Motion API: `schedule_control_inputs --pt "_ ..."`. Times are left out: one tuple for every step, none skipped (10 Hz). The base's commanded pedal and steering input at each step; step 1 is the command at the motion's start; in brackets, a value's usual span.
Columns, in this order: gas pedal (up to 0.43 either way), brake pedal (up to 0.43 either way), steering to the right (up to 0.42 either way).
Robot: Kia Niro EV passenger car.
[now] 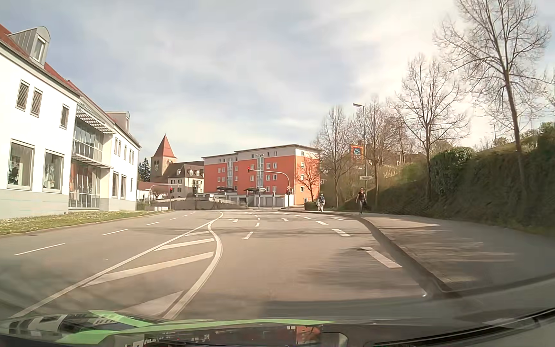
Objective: Follow the waypoints while adhering to traffic rules and regulations
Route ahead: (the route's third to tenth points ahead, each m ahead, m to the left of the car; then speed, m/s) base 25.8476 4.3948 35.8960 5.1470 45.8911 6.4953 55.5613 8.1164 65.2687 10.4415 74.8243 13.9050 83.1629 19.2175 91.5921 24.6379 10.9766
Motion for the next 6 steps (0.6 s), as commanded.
schedule_control_inputs --pt "0.118 0.0 -0.003" --pt "0.098 0.0 -0.005" --pt "0.0 0.0 -0.008" --pt "0.0 0.0 -0.008" --pt "0.0 0.0 -0.008" --pt "0.0 0.0 -0.008"
